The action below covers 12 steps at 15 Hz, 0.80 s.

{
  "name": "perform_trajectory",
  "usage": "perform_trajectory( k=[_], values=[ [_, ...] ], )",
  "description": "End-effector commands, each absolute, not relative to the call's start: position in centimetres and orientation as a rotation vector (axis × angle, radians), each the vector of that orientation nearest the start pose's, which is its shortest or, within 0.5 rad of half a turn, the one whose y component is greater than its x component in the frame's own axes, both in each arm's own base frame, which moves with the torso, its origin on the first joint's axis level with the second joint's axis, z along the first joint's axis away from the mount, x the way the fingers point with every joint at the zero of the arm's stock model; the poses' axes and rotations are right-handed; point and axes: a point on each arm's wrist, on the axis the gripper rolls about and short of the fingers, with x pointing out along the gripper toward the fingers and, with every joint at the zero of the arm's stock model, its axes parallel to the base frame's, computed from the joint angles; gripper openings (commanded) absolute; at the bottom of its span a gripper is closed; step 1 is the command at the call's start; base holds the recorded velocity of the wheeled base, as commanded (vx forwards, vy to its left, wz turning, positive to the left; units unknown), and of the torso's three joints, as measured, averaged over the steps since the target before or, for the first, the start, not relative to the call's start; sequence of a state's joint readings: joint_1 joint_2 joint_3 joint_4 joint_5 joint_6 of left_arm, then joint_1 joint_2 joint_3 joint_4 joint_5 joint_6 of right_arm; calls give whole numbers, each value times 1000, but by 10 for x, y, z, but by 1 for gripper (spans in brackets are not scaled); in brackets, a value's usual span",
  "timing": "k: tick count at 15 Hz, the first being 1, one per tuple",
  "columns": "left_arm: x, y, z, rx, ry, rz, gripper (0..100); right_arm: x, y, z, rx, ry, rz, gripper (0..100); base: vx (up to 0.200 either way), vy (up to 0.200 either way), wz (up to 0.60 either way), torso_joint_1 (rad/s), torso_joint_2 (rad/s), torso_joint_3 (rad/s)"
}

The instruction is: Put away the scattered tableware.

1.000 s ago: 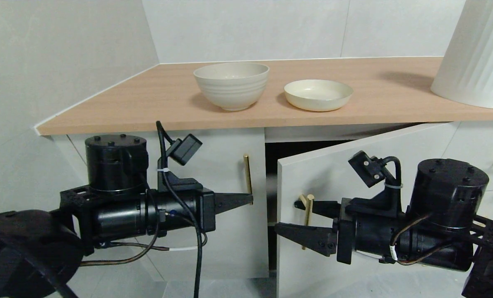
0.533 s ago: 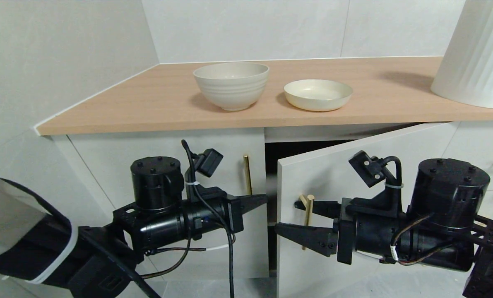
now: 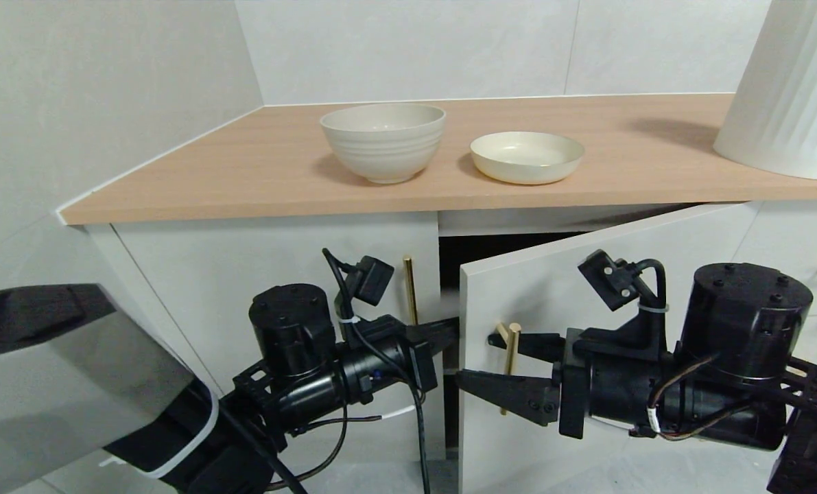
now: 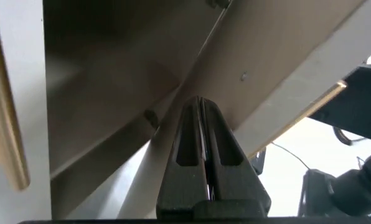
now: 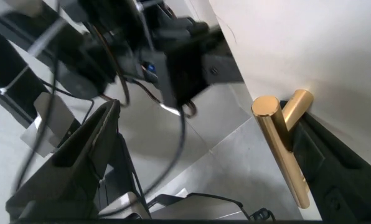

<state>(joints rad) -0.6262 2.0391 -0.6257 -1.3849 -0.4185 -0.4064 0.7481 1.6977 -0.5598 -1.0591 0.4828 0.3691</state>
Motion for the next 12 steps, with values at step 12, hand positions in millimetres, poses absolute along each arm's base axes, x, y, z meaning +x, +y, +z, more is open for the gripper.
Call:
perform_trajectory(
  k=[12],
  values=[
    [268, -224, 100, -374, 144, -1084, 0, 194, 168, 159, 215, 252, 1126, 100, 0, 0, 0, 0, 0, 0]
  ],
)
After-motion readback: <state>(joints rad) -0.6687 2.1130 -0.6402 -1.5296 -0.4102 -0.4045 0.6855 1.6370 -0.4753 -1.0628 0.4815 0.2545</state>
